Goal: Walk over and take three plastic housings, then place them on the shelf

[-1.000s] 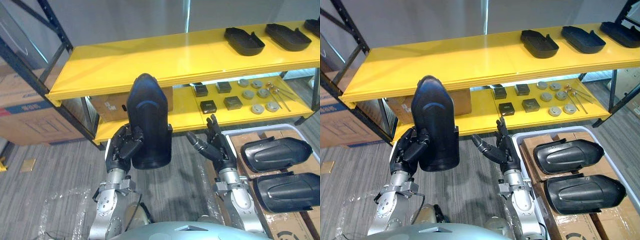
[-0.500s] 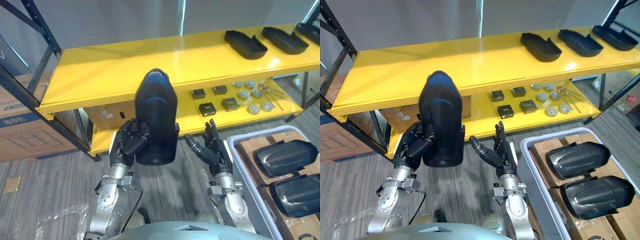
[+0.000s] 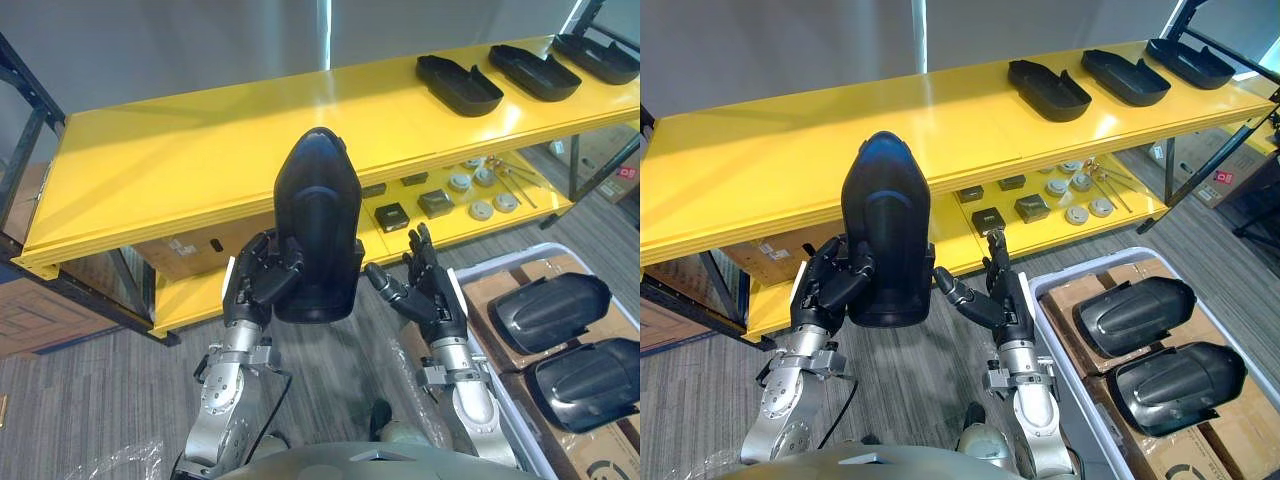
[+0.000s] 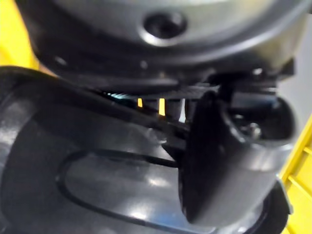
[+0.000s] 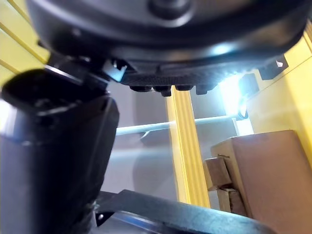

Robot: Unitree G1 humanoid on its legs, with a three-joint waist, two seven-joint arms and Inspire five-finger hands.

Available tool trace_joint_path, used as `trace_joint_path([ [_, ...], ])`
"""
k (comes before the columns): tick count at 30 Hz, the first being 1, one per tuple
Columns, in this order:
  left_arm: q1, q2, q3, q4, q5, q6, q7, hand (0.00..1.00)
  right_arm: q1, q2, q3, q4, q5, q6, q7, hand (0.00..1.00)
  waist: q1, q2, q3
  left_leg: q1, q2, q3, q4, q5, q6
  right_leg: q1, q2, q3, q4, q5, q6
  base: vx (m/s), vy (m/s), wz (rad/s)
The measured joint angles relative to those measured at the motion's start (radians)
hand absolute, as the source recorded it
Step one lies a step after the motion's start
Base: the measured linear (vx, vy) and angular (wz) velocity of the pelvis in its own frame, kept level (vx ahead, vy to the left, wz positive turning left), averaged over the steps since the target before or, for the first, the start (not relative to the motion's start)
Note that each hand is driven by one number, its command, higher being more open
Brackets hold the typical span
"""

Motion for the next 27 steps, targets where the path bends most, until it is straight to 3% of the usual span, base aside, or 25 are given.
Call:
trace_joint_path([
  [4,-0.005,-0.015,0.001,-0.002,0.001,-0.001,-0.003,0.00,0.014,0.006,-0.015,0.000,0.062,0.011,-0.007,1.00,0.010,0.001,-0.003,0.014,-0.008,0.004,-0.019,0.002,-0.002,0.005,0.001,0.000,-0.005,0.001,0.002,0.03,0.003,0.03],
  [5,-0.003,0.004,0.041,-0.053,-0.012,0.023,0.039,0.00,0.083,0.046,-0.163,-0.137,0.134,0.000,-0.002,1.00,-0.003,-0.033,0.019,0.051,-0.009,0.122,0.059,-0.075,0.008,-0.048,-0.036,0.047,0.101,-0.017,0.006,0.01,0.009,-0.03],
  [13,0.003,0.000,0.058,-0.053,-0.012,0.023,0.035,0.00,0.083,0.046,-0.169,-0.137,0.137,0.000,0.001,1.00,-0.002,-0.033,0.019,0.047,-0.006,0.101,0.058,-0.075,0.008,-0.018,-0.032,0.021,0.059,-0.011,0.015,0.00,-0.004,0.06],
  [18,0.013,-0.034,0.153,-0.057,-0.012,0.023,0.033,0.00,0.077,0.046,-0.176,-0.120,0.181,0.000,0.011,1.00,0.024,-0.024,0.017,0.038,-0.010,0.083,0.056,-0.075,0.008,-0.011,-0.033,-0.009,0.040,-0.005,0.009,0.00,0.003,0.12],
  [20,0.005,-0.034,0.208,-0.060,-0.012,0.021,0.032,0.00,0.040,0.046,-0.198,-0.071,0.186,0.005,0.011,1.00,0.027,-0.021,0.023,0.026,-0.023,0.077,0.058,-0.076,0.014,-0.112,-0.093,-0.062,0.253,-0.065,-0.023,0.00,0.062,0.12],
  [21,0.001,-0.033,0.233,-0.060,-0.012,0.021,0.031,0.00,0.021,0.047,-0.209,-0.041,0.198,0.006,0.004,1.00,0.023,-0.027,0.033,0.036,-0.037,0.069,0.059,-0.077,0.018,-0.190,-0.154,-0.087,0.451,-0.092,-0.061,-0.01,0.023,0.15],
  [23,0.001,-0.032,0.250,-0.060,-0.013,0.020,0.029,0.00,0.025,0.057,-0.225,-0.013,0.218,0.006,-0.004,1.00,0.022,-0.034,0.068,0.098,-0.057,0.065,0.056,-0.090,0.036,-0.217,-0.222,-0.088,0.602,-0.097,-0.069,0.01,0.023,0.13],
  [25,0.003,-0.034,0.277,-0.065,-0.018,0.009,0.029,0.00,0.035,0.079,-0.226,-0.004,0.224,0.009,0.005,1.00,0.025,-0.029,0.075,0.112,-0.057,0.070,0.063,-0.119,0.045,-0.207,-0.224,-0.075,0.555,-0.137,-0.053,0.01,-0.018,-0.06],
  [27,0.002,-0.033,0.284,-0.076,-0.020,-0.008,0.030,0.00,0.034,0.093,-0.227,-0.006,0.224,0.011,0.026,1.00,0.024,-0.027,0.086,0.112,-0.047,0.077,0.076,-0.136,0.033,-0.216,-0.195,-0.066,0.418,-0.130,-0.034,0.04,-0.037,-0.17],
])
